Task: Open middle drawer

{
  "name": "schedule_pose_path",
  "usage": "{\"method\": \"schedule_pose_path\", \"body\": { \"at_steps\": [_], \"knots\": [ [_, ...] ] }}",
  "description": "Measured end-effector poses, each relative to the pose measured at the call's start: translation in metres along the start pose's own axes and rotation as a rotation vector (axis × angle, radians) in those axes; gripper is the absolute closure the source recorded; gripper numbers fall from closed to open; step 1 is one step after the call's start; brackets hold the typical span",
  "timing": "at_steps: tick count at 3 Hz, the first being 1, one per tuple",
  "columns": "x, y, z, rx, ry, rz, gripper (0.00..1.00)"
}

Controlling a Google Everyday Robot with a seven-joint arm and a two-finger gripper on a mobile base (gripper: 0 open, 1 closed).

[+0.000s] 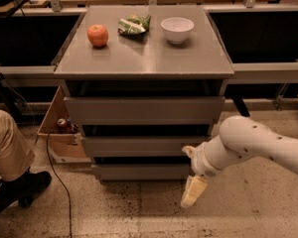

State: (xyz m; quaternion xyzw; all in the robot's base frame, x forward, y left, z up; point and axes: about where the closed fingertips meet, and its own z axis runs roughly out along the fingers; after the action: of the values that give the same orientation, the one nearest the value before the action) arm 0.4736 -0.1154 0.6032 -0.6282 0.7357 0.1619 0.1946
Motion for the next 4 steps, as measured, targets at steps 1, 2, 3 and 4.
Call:
{"method": "schedule_pose_path", "body": {
  "at_steps": [1, 2, 3, 4],
  "knots": [
    [0.004, -0.013, 0.035, -0.003, -0.034, 0.012, 0.00],
    [0.003, -0.030, 0.066, 0.018, -0.085, -0.003, 0.00],
    [-0.001, -0.061, 0.094, 0.060, -0.131, -0.042, 0.00],
    [-0.010, -0.103, 0.112, 0.110, -0.169, -0.083, 0.00]
  ]
}}
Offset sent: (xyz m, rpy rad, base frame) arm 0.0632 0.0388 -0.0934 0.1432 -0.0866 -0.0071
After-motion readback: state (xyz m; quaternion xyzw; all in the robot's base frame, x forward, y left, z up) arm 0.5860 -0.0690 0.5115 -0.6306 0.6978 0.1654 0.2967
